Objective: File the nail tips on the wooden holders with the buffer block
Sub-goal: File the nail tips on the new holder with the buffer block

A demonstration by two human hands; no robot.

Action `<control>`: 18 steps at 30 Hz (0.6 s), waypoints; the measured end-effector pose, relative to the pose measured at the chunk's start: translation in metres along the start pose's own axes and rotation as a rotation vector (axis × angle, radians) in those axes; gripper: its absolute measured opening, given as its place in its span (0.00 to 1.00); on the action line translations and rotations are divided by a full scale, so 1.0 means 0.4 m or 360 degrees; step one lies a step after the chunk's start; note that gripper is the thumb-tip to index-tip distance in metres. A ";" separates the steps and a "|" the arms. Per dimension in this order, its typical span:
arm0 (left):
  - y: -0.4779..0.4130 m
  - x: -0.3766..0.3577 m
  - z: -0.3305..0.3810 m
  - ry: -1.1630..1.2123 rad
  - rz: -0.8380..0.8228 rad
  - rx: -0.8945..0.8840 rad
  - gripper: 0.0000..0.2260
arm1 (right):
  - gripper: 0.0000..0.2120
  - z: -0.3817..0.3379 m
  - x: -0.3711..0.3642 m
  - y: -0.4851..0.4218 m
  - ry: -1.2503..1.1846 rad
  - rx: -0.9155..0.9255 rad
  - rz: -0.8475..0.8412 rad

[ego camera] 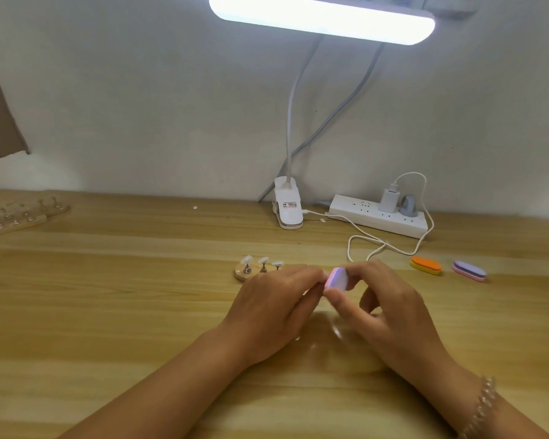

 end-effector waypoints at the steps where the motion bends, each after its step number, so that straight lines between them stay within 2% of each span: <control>1: 0.000 -0.002 0.000 0.0024 0.0003 0.0000 0.09 | 0.17 0.008 0.005 -0.004 -0.0041 -0.0058 0.0027; 3: 0.000 -0.002 0.001 0.0033 0.0015 -0.0016 0.07 | 0.17 0.013 0.010 -0.005 -0.0009 -0.0085 0.0050; 6: 0.001 0.001 -0.001 0.0008 -0.0025 0.0001 0.13 | 0.16 -0.007 -0.001 0.007 0.0119 0.0083 -0.0017; 8: -0.001 0.003 -0.002 0.0049 -0.0053 0.0026 0.15 | 0.16 -0.008 -0.003 0.008 0.0074 0.0086 -0.0041; 12: -0.004 0.003 -0.001 0.0169 0.0032 0.0062 0.11 | 0.18 0.010 0.008 -0.004 -0.0028 -0.0094 0.0040; 15: -0.002 0.005 -0.003 0.0166 0.0013 0.0082 0.12 | 0.18 -0.006 0.004 0.005 0.0165 0.0043 0.0004; 18: -0.002 0.007 -0.004 0.0172 -0.0024 0.0114 0.13 | 0.19 -0.009 0.000 0.007 0.0155 0.0083 -0.0036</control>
Point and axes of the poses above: each hand's wrist, its own y-axis away from the middle knuckle, its own x-axis out of the back of the hand, z = x × y, the point moved 1 cm from there along -y, towards the middle knuckle, and after that the axes turned 9 degrees about -z, right-handed, at the moved point
